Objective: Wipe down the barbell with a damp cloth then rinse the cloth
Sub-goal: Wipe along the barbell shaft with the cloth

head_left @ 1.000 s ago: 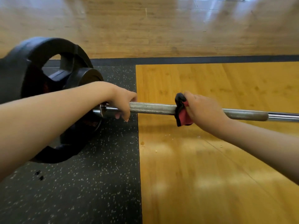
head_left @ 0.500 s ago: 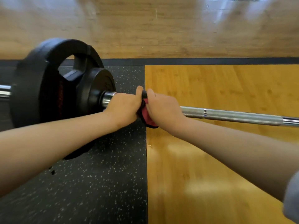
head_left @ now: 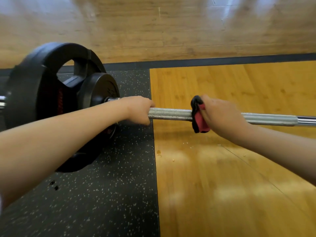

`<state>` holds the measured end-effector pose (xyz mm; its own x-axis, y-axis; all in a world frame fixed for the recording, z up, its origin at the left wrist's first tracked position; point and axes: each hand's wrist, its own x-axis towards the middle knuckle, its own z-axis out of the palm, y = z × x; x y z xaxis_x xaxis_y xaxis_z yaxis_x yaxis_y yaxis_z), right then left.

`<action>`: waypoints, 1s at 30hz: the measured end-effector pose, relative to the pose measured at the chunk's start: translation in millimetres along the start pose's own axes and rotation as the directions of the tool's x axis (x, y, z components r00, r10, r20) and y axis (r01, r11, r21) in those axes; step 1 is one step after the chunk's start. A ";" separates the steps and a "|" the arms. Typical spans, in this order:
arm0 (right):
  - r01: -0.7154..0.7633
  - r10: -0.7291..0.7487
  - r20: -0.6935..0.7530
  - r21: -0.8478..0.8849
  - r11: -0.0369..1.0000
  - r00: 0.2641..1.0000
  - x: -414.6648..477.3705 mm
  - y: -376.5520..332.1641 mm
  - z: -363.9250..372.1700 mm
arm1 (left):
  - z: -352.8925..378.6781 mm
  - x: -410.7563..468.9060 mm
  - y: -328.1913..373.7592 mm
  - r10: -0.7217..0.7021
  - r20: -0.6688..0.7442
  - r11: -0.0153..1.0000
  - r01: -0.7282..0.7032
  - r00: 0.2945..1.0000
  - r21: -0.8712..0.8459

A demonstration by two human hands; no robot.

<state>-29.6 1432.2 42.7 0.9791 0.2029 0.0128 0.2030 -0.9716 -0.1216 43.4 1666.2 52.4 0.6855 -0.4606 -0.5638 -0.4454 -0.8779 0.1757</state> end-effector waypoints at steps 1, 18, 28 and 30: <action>0.005 -0.005 0.003 0.003 1.000 1.000 1.8 -5.2 -0.3 | 3.7 -3.1 1.5 -0.015 -0.096 0.999 0.020 0.995 0.046; 0.142 -0.139 0.085 -0.031 0.989 0.987 30.6 -77.0 10.7 | -2.3 -22.5 7.1 -0.079 -0.025 0.996 0.077 0.997 -0.051; -0.051 0.056 0.104 -0.046 0.998 0.993 1.2 -17.2 -6.6 | -13.4 1.2 -2.0 -0.047 0.302 0.961 0.125 0.952 -0.245; -0.039 0.042 0.087 -0.034 0.999 0.995 8.3 -36.4 -3.8 | -4.1 -10.8 4.2 -0.086 0.083 0.993 0.092 0.993 -0.072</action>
<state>-28.8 1468.8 51.0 0.9819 0.1721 -0.0789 0.1650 -0.9823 -0.0887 36.5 1667.0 62.6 0.6711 -0.3711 -0.6418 -0.3376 -0.9237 0.1810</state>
